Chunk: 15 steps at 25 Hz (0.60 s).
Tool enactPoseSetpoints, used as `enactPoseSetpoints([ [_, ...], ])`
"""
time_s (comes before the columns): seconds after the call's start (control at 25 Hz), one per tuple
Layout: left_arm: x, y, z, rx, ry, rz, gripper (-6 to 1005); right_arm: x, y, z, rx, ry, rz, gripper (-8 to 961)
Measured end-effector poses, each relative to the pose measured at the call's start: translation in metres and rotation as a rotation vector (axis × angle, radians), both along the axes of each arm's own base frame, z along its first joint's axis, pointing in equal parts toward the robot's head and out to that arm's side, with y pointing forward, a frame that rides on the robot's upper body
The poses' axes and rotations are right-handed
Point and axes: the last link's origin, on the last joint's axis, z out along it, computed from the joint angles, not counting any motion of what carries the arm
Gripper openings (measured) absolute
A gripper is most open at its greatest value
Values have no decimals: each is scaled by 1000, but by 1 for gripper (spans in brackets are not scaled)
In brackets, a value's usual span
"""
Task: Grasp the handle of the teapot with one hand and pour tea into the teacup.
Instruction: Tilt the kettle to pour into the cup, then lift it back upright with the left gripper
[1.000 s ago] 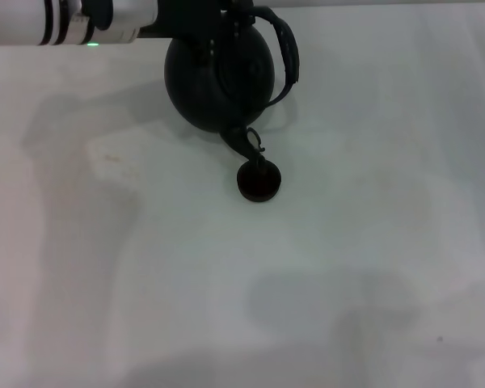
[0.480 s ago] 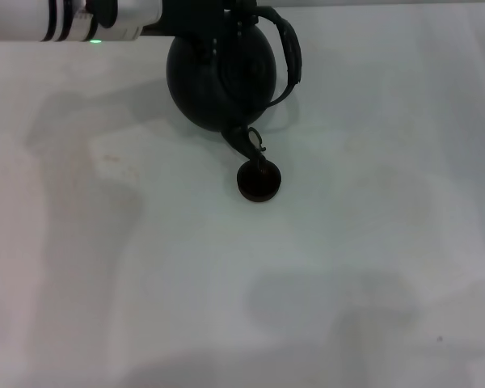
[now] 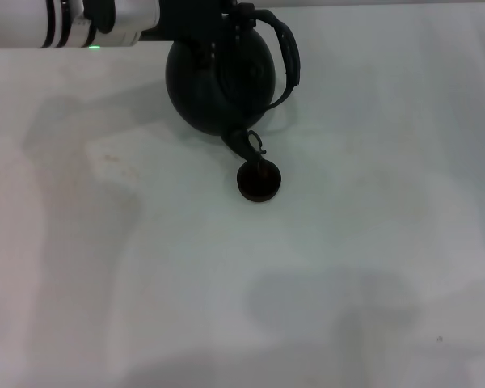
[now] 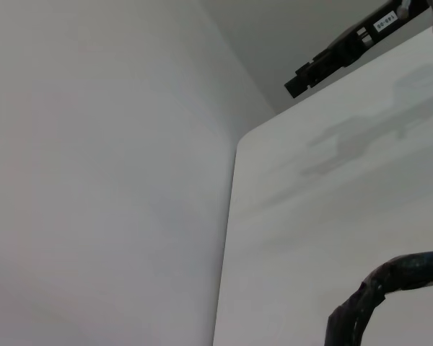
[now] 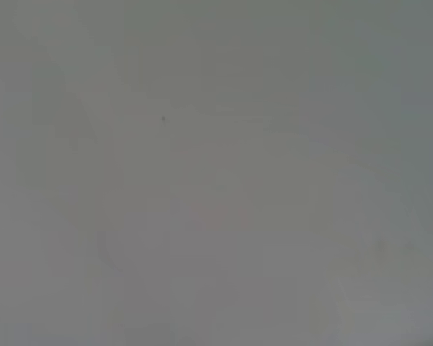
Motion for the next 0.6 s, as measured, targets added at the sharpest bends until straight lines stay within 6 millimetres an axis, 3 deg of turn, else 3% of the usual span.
enactPoseSetpoints([
  [0.6, -11, -5, 0, 11, -39, 39, 112, 0, 0, 0, 0, 0, 1, 826],
])
